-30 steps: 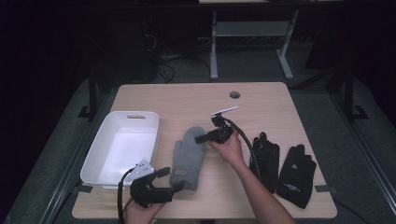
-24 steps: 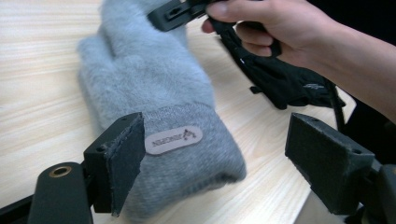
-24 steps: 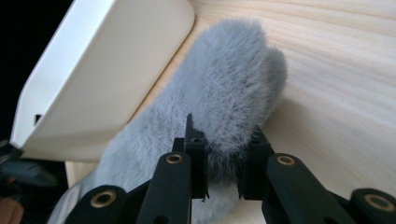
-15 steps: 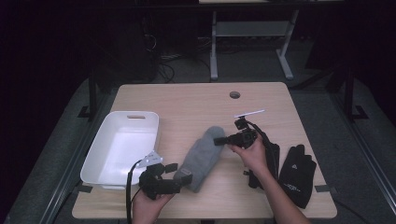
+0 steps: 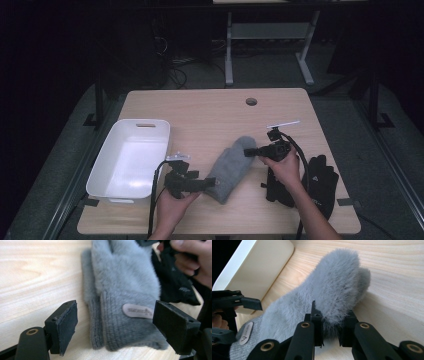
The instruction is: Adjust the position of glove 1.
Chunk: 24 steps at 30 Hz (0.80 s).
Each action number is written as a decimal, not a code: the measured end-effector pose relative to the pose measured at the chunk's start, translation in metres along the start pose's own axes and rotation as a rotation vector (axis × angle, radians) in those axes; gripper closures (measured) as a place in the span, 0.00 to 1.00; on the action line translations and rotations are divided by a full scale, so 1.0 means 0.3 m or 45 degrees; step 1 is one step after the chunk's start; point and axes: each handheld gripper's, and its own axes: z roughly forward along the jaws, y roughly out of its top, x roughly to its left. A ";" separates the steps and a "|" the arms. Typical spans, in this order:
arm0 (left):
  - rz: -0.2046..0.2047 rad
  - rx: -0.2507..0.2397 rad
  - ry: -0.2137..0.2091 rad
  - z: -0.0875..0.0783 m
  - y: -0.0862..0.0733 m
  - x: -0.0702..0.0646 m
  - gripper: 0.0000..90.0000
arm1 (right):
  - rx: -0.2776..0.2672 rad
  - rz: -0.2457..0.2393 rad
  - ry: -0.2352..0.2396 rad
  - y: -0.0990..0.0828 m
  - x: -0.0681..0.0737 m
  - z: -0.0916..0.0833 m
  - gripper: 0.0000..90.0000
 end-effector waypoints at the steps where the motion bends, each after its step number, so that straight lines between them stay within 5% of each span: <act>1: -0.007 0.019 -0.011 0.012 -0.001 0.002 0.22 | -0.003 0.003 0.001 -0.001 -0.003 0.000 0.86; 11: -0.180 0.172 -0.209 0.085 0.004 0.039 0.21 | -0.019 0.059 0.000 -0.041 -0.054 0.013 0.85; 18: -0.197 0.226 -0.275 0.101 0.003 0.048 0.28 | -0.037 0.057 -0.002 -0.038 -0.049 0.016 0.85; 24: -0.203 0.242 -0.331 0.096 0.004 0.070 0.48 | -0.054 0.071 0.001 -0.036 -0.047 0.017 0.85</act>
